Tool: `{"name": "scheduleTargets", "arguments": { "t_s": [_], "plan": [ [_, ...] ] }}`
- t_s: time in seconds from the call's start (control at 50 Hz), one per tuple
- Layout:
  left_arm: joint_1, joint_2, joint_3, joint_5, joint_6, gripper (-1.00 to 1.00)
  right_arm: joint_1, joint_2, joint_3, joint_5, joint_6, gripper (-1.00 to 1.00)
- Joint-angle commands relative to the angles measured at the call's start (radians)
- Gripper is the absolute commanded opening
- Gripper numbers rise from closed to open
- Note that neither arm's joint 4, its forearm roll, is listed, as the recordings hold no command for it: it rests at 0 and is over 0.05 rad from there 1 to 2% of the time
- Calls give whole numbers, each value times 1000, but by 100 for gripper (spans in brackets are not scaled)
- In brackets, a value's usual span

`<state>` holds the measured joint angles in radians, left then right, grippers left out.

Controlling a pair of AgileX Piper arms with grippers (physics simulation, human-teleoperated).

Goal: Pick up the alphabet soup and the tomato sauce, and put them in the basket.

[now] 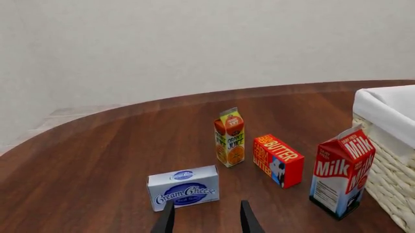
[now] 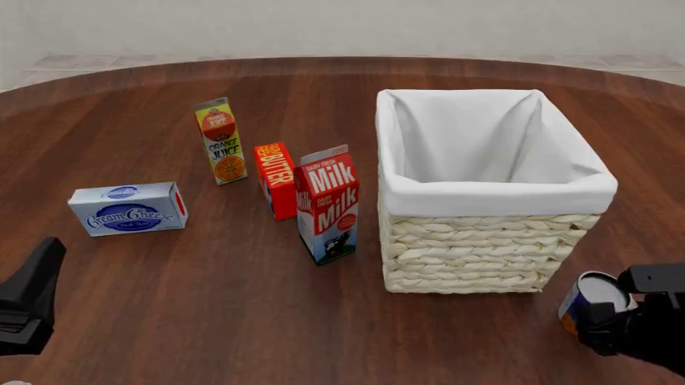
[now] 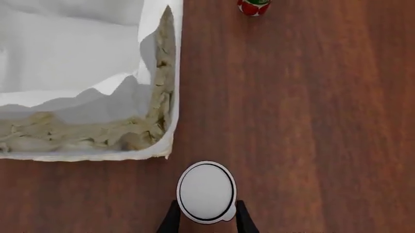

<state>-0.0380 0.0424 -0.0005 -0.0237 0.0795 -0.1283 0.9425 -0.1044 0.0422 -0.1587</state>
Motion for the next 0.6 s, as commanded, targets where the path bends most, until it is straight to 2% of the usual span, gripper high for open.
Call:
{"name": "scheduleTargets", "arguments": {
  "t_s": [0.02,0.38,0.6],
  "plan": [
    [1,-2,0,2,0,100,14,-41,2,28,6,-100],
    [1,1,0,-3,-1,100,-7,-80,-28,69,-13,-100],
    [-2,-11,0,9,1,100,-31,-157,-91,170,-33,-100]
  ]
}}
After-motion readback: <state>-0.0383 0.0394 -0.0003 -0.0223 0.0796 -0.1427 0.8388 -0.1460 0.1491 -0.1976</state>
